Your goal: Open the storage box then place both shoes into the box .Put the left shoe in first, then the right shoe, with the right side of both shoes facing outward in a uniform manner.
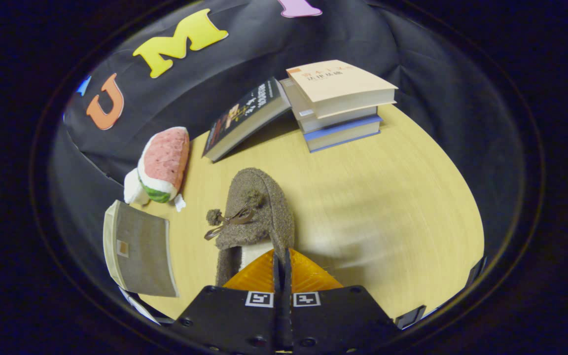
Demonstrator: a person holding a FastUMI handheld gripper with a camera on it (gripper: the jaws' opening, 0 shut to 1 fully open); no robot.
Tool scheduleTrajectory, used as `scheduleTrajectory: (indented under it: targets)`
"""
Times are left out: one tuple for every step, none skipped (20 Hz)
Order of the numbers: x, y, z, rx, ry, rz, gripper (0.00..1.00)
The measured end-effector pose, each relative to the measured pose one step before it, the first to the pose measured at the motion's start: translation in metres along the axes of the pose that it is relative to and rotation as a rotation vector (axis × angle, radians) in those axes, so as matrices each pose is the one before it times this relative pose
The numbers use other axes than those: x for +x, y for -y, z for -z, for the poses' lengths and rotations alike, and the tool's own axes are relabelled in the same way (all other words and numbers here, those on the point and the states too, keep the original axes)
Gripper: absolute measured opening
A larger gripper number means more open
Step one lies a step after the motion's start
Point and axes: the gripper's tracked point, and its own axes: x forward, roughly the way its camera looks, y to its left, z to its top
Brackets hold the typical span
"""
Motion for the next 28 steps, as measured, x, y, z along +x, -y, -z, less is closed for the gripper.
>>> scheduleTrajectory:
  targets:
    - [-0.00841, -0.01751, -0.00085, 0.00043, 0.01258, -0.01575, 0.00]
    - [-0.00738, -0.01842, -0.00098, -0.00335, 0.01174, -0.01409, 0.00]
    - [-0.00752, -0.01974, -0.00140, -0.00182, 0.01281, -0.01378, 0.00]
    - [-0.00717, -0.01987, -0.00167, 0.00311, 0.00912, -0.01192, 0.00]
    - [-0.00585, -0.02036, -0.00042, 0.00764, 0.00517, -0.00382, 0.00]
    - [-0.00547, -0.02180, 0.00089, 0.00605, 0.00564, -0.01296, 0.00]
    - [-0.00323, -0.02234, 0.00082, -0.00090, 0.00574, -0.01224, 0.00]
    - [-0.00277, -0.02520, 0.00124, -0.00355, 0.00817, -0.01554, 0.00]
    - [-0.00129, -0.02267, 0.00189, 0.00118, 0.00586, -0.01325, 0.00]
    - [-0.00059, -0.02042, 0.00204, 0.00184, 0.00501, -0.00815, 0.00]
    - [0.00003, -0.02295, 0.00381, -0.00040, 0.00818, -0.00484, 0.00]
    - [0.00095, -0.02060, 0.00469, -0.00468, 0.00637, -0.00292, 0.00]
    - [0.00166, -0.01982, 0.00628, -0.00818, 0.00304, -0.00466, 0.00]
    - [0.00313, -0.01835, 0.00675, -0.00869, -0.00216, -0.00176, 0.00]
    - [0.00387, -0.01679, 0.00791, -0.00369, -0.00385, -0.00164, 0.00]
    - [0.00419, -0.01391, 0.00707, -0.00343, -0.00662, 0.00240, 0.00]
    - [0.00537, -0.01355, 0.00993, -0.00316, -0.00766, 0.00648, 0.00]
    - [0.00659, -0.00821, 0.00771, -0.00051, -0.00755, 0.01088, 0.00]
    - [0.00796, -0.00857, 0.00904, -0.00232, -0.00958, 0.01540, 0.00]
    - [0.00738, -0.00715, 0.00866, -0.00534, -0.00512, 0.01408, 0.00]
    - [0.00627, -0.00627, 0.00828, -0.00837, -0.00671, 0.01343, 0.00]
    - [0.00632, -0.00549, 0.00757, -0.00919, -0.00413, 0.01339, 0.00]
    - [0.00583, -0.00266, 0.00756, -0.00964, -0.00341, 0.01939, 0.00]
    - [0.00580, -0.00109, 0.00644, -0.01568, -0.00332, 0.02380, 0.00]
    - [0.00535, 0.00162, 0.00582, -0.01719, 0.00105, 0.02890, 0.00]
    - [0.00448, 0.00335, 0.00567, -0.01219, -0.00214, 0.03063, 0.00]
    - [0.00442, 0.00431, 0.00591, -0.00597, -0.00317, 0.03116, 0.00]
    - [0.00386, 0.00370, 0.00375, -0.00476, -0.00038, 0.02515, 0.00]
